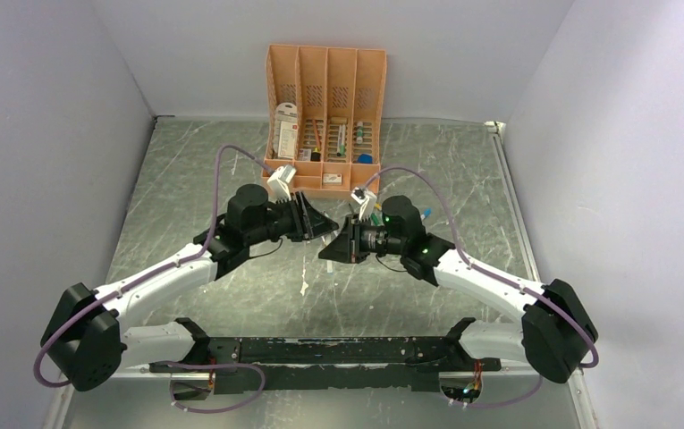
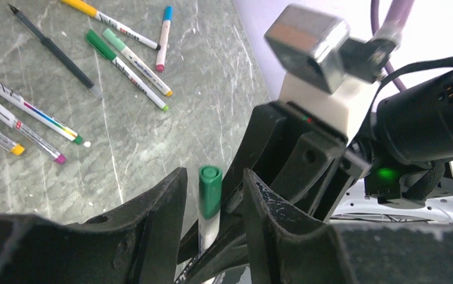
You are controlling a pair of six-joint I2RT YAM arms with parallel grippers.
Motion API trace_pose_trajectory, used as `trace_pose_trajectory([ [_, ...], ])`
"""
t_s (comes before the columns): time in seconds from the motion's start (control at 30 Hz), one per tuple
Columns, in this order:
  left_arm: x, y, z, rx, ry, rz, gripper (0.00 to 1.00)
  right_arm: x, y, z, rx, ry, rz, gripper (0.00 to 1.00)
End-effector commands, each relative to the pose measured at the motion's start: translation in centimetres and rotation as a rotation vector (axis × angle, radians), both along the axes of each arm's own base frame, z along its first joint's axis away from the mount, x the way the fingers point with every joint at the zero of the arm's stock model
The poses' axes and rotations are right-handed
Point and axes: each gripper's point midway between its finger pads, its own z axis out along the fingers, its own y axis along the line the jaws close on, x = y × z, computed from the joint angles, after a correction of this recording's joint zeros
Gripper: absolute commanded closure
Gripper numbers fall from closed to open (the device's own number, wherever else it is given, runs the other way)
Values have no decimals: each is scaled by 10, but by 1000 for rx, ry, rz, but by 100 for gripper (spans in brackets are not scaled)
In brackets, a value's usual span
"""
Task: Open the pen caps
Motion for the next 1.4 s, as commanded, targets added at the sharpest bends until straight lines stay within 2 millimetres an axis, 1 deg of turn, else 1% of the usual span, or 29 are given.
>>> trace_pose_trajectory([
  [0.0,12,-4,19,6,-71,24,51,-10,-2,-6,-5,-7,25,100],
  [0.13,15,-5,17,13,-68,29,52,-12,-4,-7,-7,-4,22,100],
  [0.27,15,-8,14,12,-61,17,59,-13,-5,-9,-10,-4,17,100],
  [0.57,12,-12,-1,37,-19,-16,58,-8,0,-9,-22,-16,29,100],
  [0.83,9,-16,-8,46,0,-32,62,-5,1,-15,-37,-14,30,100],
  [1.13,4,-17,-22,71,29,-37,62,-3,2,-15,-44,-19,28,100],
  [1.2,4,-17,-24,78,29,-34,66,-3,2,-17,-45,-17,30,100],
  [1.27,4,-18,-25,82,29,-39,73,-3,2,-18,-46,-15,29,100],
  [1.37,2,-19,-28,89,34,-45,82,-3,1,-18,-47,-15,28,100],
])
